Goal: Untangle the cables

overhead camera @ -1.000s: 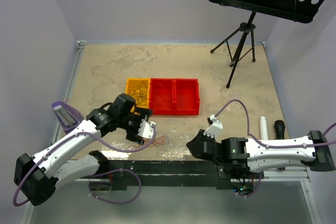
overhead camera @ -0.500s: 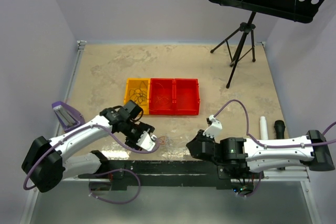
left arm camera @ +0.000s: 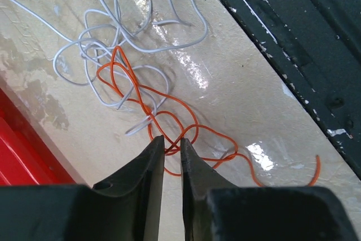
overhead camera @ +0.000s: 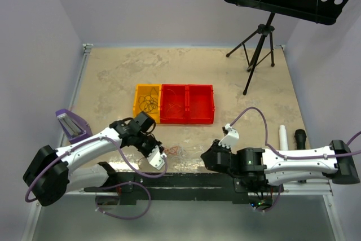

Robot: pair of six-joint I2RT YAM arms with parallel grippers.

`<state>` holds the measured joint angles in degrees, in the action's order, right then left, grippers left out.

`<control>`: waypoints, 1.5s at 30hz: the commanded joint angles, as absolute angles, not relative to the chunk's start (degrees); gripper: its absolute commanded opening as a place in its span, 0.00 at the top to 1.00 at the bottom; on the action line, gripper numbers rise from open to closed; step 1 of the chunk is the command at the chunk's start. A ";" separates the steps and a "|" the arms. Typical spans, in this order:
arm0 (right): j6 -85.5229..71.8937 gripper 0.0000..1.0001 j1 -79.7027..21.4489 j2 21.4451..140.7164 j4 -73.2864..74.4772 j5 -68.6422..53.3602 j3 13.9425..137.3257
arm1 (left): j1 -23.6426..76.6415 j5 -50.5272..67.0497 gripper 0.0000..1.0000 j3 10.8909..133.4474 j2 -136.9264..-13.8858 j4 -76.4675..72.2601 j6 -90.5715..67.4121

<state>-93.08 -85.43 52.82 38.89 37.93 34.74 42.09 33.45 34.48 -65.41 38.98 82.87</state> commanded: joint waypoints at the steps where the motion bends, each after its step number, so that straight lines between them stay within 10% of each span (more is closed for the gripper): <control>1: -95.10 1.00 -85.25 51.77 40.25 39.55 36.74 | 42.98 34.54 0.81 33.66 -65.48 36.65 86.22; 6: -95.10 1.00 -85.17 51.59 40.25 39.55 36.83 | 42.89 32.26 1.00 34.62 -63.73 36.65 84.21; 21: -92.99 1.00 -85.17 55.46 37.18 39.55 36.47 | 42.71 26.54 1.00 73.28 -58.19 43.34 60.13; 45: -91.67 1.00 -85.17 65.83 24.79 34.89 30.50 | 42.63 8.09 1.00 99.92 -60.90 1.93 39.20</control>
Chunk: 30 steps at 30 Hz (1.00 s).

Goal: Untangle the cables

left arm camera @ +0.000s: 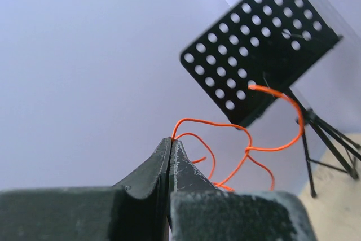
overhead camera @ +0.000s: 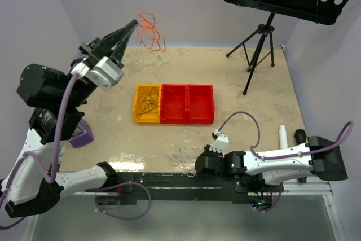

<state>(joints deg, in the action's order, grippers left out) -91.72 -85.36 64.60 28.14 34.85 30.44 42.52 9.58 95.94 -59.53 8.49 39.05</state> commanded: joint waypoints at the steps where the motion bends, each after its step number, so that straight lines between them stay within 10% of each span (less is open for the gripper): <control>1: -91.58 1.00 -85.17 65.92 24.79 35.07 30.59 | 42.63 8.17 1.00 100.45 -61.43 2.54 39.20; 30: -96.50 1.00 -85.08 43.25 45.17 42.36 38.06 | 38.50 0.18 1.00 56.87 -78.83 -14.50 29.36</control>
